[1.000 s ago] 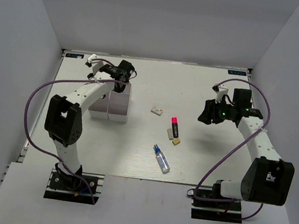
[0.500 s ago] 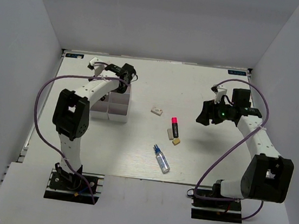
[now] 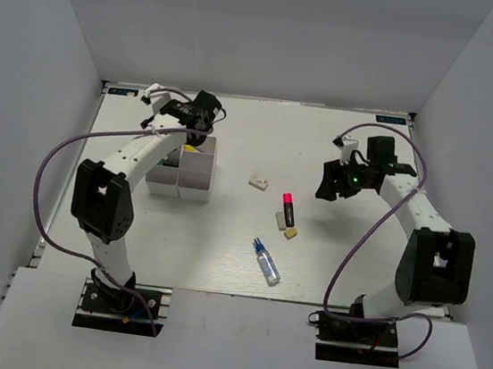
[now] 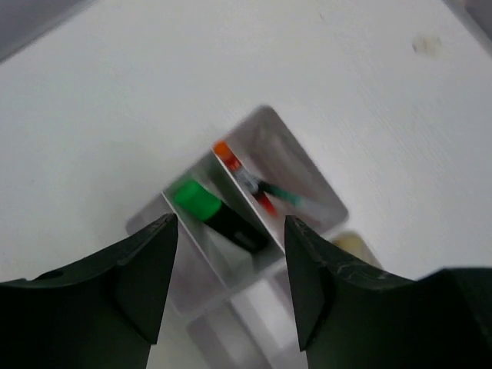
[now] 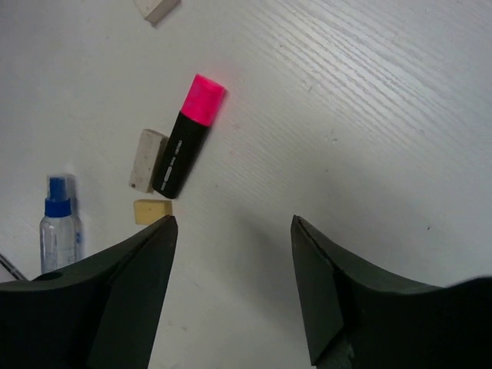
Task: Sort the stationery into containers
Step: Place the pen in the storage box, then pick up the pen from the center of the board.
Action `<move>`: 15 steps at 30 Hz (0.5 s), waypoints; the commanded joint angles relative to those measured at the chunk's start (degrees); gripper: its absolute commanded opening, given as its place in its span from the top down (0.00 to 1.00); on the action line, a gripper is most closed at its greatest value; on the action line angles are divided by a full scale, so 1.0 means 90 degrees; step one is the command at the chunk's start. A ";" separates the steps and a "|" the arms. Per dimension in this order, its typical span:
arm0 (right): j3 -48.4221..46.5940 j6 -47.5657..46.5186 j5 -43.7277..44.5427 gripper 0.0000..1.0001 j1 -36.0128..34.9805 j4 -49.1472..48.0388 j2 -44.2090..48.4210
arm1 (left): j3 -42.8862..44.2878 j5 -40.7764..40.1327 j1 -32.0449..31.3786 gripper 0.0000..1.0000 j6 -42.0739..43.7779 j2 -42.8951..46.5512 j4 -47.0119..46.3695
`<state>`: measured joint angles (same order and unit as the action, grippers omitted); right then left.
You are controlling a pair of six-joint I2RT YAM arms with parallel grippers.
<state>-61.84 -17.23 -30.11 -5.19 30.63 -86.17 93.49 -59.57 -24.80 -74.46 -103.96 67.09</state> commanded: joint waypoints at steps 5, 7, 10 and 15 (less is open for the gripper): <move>-0.1427 0.0284 0.1186 0.38 -0.1033 0.0570 -0.1644 | -0.1634 0.4125 -0.0115 0.18 0.3564 0.2709 -0.2325; -0.1653 0.0400 0.1400 0.34 -0.1297 0.0552 -0.1890 | -0.2952 0.4964 -0.0116 0.00 0.3859 0.3666 -0.3068; -0.1781 0.0528 0.1636 0.28 -0.1678 0.0551 -0.2134 | -0.4107 0.5679 -0.0116 0.00 0.4015 0.5278 -0.3324; -0.1995 0.0928 0.2065 0.22 -0.2244 0.0630 -0.2583 | -0.4831 0.6120 -0.0116 0.00 0.3947 0.6374 -0.2796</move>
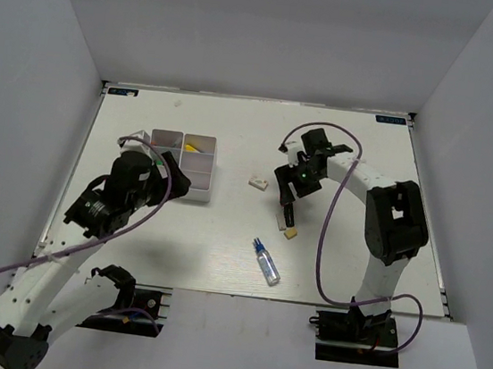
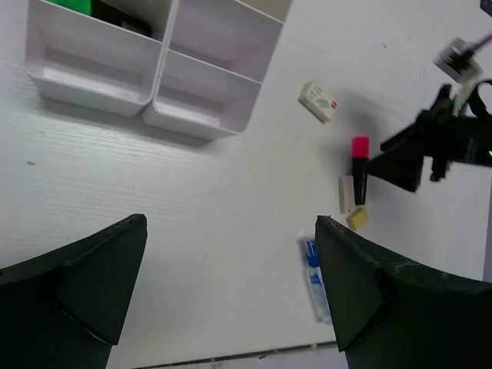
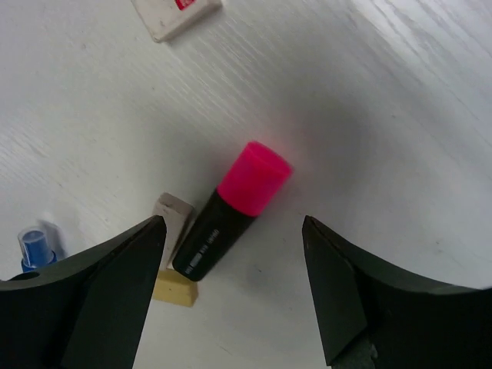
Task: Sort the stationery into containers
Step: Pick up the pen from the center of the board.
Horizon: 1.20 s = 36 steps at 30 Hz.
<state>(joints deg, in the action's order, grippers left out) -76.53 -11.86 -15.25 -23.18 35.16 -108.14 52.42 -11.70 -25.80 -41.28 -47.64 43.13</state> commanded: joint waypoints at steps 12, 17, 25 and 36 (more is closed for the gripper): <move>-0.0667 0.0878 0.1665 0.33 -0.0794 0.0342 -0.0670 | -0.0522 0.0744 -0.0004 0.00 -0.0189 0.0937 0.0364; -0.0413 0.0878 0.1889 0.45 -0.0813 0.0410 -0.0660 | -0.0639 0.0812 -0.0004 0.00 -0.0189 0.1064 0.0490; -0.0313 0.0509 0.0945 0.73 -0.0774 0.0556 -0.0436 | -0.1156 0.1241 -0.0004 0.00 -0.0403 0.1426 0.0490; -0.3113 -0.1963 -0.1407 0.96 -0.0793 0.1367 -0.0396 | -0.1596 0.1077 -0.0004 0.00 -0.1253 0.1680 0.1349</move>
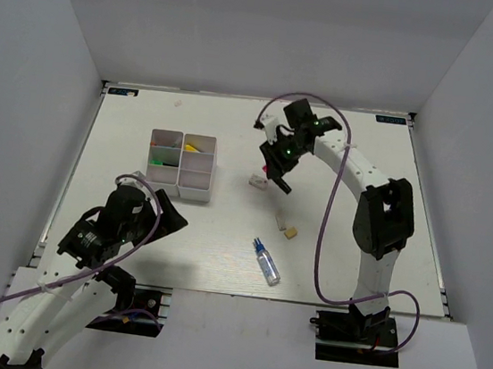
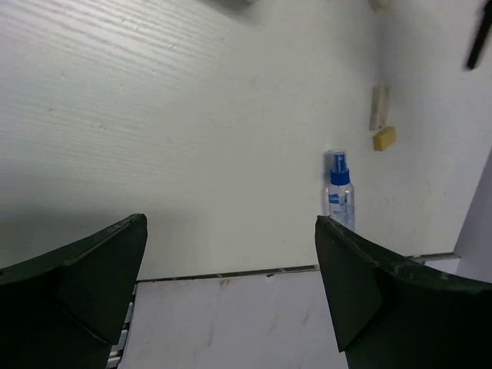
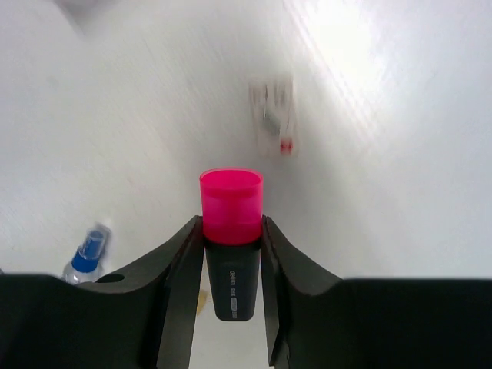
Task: Sort the stationery into containers
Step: Pick up the pen from the center of the board, then place the pen in the storage box.
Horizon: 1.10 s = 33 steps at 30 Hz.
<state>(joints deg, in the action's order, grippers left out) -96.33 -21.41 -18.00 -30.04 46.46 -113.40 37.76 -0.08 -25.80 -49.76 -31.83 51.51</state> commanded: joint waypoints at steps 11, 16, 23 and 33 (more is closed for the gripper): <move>-0.2871 -0.0366 -0.3527 1.00 -0.1045 -0.3255 -0.0680 | 0.0541 -0.1212 -0.0004 0.00 -0.0926 -0.0350 0.1699; -0.2938 0.0766 -0.3801 1.00 -0.1514 -0.5662 -0.1391 | 0.0600 -0.1339 0.0054 0.00 -0.1073 -0.0154 0.1913; -0.3290 0.1851 -0.3597 1.00 -0.1906 -0.7406 -0.2281 | 0.0541 -0.1281 0.0054 0.00 -0.1190 -0.0096 0.1972; -0.3290 0.2115 -0.3255 1.00 -0.2004 -0.7983 -0.2946 | 0.0541 -0.1281 0.0054 0.00 -0.1190 -0.0037 0.1972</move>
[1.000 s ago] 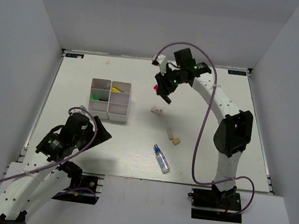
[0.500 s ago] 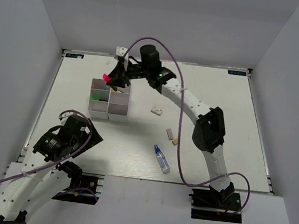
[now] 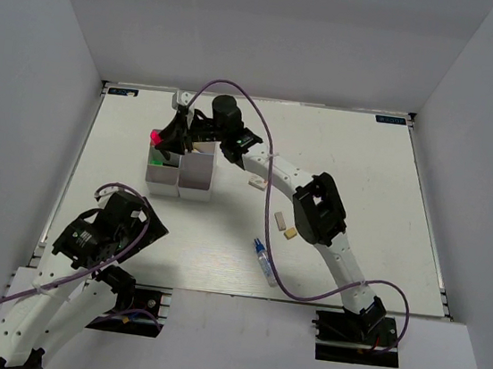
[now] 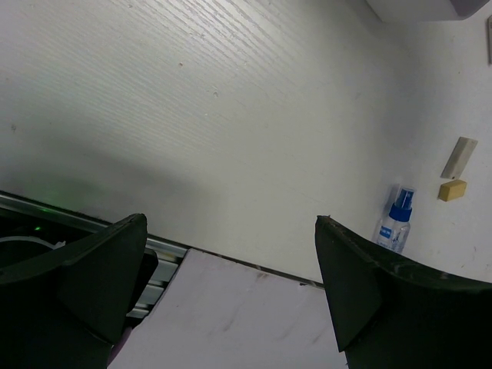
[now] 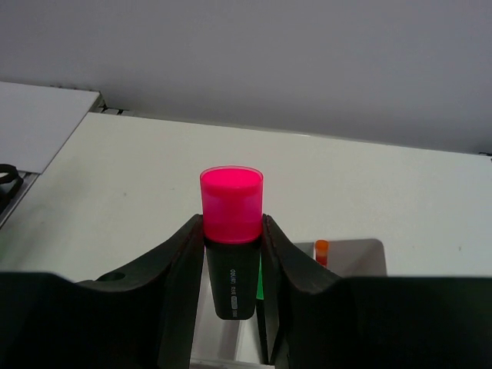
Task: Sort the stationery into containers
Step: Place the pen in the storage box.
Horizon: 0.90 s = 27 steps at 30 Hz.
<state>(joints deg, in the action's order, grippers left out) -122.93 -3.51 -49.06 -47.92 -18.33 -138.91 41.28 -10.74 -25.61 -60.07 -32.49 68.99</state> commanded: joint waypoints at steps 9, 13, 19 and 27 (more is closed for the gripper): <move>-0.0520 -0.0089 0.0431 1.00 -0.0017 -0.0786 -0.0571 | 0.0150 -0.0037 0.0033 0.00 -0.0044 -0.0023 0.0030; -0.0452 -0.0206 0.0480 0.95 -0.0007 -0.0708 -0.0591 | 0.0209 0.0022 0.0033 0.00 -0.0044 0.0036 0.0088; -0.0384 -0.0343 0.0509 0.62 0.0012 -0.0542 -0.0494 | 0.0267 0.0080 0.0033 0.00 -0.0044 -0.0042 0.0020; 0.0104 -0.0528 0.0363 0.44 0.0061 -0.0279 0.0365 | 0.0326 0.0383 0.0033 0.00 0.0366 -0.0374 -0.0888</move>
<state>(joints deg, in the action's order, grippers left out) -122.48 -6.44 -45.15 -47.68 -20.03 -143.00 42.19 -8.88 -25.61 -58.85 -34.52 65.41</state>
